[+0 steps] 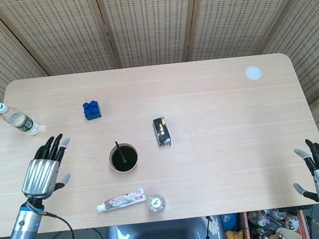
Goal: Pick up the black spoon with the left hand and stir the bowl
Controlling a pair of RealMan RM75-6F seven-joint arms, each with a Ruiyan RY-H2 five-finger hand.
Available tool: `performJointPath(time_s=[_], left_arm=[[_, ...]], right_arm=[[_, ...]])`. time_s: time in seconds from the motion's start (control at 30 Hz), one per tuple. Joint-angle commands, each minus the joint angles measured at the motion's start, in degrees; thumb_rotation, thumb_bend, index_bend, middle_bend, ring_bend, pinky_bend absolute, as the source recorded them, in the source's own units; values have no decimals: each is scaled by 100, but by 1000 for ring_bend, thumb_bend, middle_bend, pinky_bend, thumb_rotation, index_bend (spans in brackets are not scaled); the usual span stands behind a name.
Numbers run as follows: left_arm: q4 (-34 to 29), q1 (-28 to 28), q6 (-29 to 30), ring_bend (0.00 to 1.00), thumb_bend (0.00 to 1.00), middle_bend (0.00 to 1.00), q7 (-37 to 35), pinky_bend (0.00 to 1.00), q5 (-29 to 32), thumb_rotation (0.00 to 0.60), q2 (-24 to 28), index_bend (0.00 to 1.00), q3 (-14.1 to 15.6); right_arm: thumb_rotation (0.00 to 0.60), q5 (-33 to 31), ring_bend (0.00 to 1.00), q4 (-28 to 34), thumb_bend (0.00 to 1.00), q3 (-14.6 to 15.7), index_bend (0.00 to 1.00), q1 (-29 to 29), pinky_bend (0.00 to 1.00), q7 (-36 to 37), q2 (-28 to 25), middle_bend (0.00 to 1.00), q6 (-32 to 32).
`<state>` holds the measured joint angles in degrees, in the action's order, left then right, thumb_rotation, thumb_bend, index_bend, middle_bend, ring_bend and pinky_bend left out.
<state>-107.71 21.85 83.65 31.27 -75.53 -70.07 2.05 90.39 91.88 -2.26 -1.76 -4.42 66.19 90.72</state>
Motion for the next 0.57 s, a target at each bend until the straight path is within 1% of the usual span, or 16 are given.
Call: performJointPath(time_s=[0.03, 0.13, 0.27, 0.43, 0.57], left_arm=[[-40, -497, 497, 0, 231, 0, -545, 30, -402, 600, 211, 0, 277], [39, -755, 783, 0, 230, 0, -871, 1, -613, 600, 217, 0, 340], [275, -1081, 1096, 0, 230, 0, -1248, 0, -866, 600, 133, 0, 436], [552, -1391, 1304, 0, 230, 0, -1652, 0, -1025, 600, 27, 0, 494], [631, -1553, 1363, 0, 229, 0, -1717, 0, -1052, 600, -6, 0, 523]], right_arm=[[600, 30, 0, -1, 199, 8, 216, 13, 0, -3, 11, 92, 2], [600, 61, 0, 2, 199, 18, 216, 10, 0, 1, 23, 86, 30], [600, 78, 0, 17, 199, 25, 216, -16, 0, -7, 21, 85, 91], [600, 118, 0, 23, 199, 49, 216, -21, 0, -17, 34, 84, 111], [600, 122, 0, 12, 199, 55, 216, -35, 0, -5, 44, 84, 137]])
